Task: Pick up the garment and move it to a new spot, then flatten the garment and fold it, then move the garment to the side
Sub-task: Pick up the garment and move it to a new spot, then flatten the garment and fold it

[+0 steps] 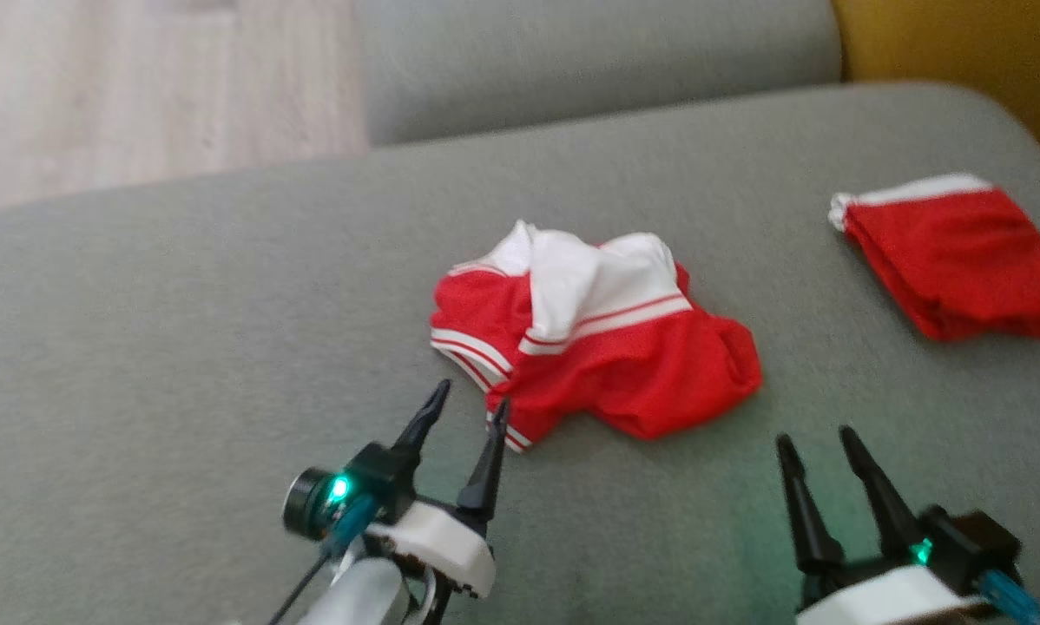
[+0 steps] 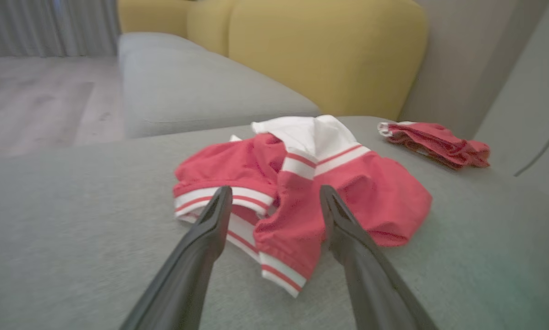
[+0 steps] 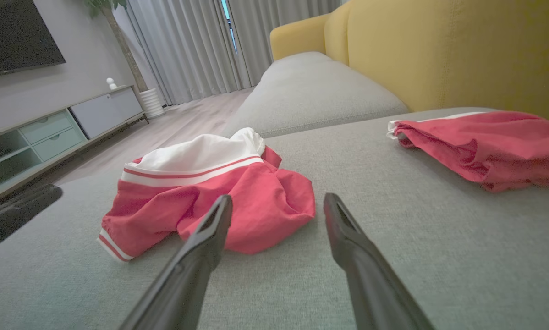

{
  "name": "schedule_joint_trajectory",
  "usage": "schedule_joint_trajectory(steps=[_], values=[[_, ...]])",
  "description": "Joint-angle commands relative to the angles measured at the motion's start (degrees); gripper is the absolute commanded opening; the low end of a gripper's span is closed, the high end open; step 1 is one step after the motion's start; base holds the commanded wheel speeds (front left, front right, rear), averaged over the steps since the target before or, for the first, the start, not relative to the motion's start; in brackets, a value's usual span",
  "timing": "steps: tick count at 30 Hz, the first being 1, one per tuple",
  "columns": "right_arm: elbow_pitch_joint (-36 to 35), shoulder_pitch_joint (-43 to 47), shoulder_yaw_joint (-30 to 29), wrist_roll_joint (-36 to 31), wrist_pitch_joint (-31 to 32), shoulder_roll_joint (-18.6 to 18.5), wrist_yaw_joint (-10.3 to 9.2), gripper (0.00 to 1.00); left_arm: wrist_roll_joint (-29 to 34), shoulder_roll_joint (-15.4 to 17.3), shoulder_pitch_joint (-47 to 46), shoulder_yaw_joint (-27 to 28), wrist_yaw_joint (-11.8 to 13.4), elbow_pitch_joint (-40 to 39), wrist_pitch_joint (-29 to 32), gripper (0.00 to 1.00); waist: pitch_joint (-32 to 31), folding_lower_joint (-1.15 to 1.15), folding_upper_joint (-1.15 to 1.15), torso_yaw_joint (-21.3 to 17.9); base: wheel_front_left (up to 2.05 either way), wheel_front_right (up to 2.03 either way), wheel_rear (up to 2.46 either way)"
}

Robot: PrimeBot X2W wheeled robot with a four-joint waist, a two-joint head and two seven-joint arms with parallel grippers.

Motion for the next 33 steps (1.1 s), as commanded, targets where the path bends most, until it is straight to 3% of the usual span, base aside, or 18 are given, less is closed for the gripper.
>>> schedule_joint_trajectory(steps=[1,7,11,14,20,33], values=[[-1.8,-0.8,0.5,-0.1,-0.6,-1.1,-0.05,1.0,0.8,0.4,-0.3,3.2,1.9,-3.5,-0.7,1.0,-4.6,0.02,0.0,4.1,0.0,0.0,0.0],[-2.7,1.5,-2.5,-2.3,-0.6,0.2,-0.05,1.0,6.9,3.2,10.0,12.0,10.2,-16.4,-0.7,1.0,-8.2,0.02,0.0,7.7,0.0,0.0,0.0],[-3.3,3.3,-4.2,-4.0,-0.6,1.0,-0.05,1.0,10.2,4.1,16.9,17.0,12.0,-23.4,-0.8,1.0,-10.0,0.02,0.0,9.4,0.0,0.0,0.0],[-4.0,5.2,-5.7,-5.0,-0.6,1.7,-0.05,1.0,11.8,4.1,21.6,19.5,11.5,-26.4,-0.8,1.0,-11.2,0.02,0.0,10.2,0.0,0.0,0.0],[-5.3,8.9,-6.6,-6.3,-0.6,3.0,-0.05,1.0,14.0,2.9,30.5,23.2,7.2,-28.7,-0.8,1.0,-12.8,0.02,0.0,10.1,0.0,0.0,0.0],[-5.1,8.9,-5.5,-6.4,-0.6,3.5,-0.05,1.0,18.2,0.5,32.1,26.5,3.2,-27.5,-0.8,1.0,-13.1,0.02,0.0,9.6,0.0,0.0,0.0]])
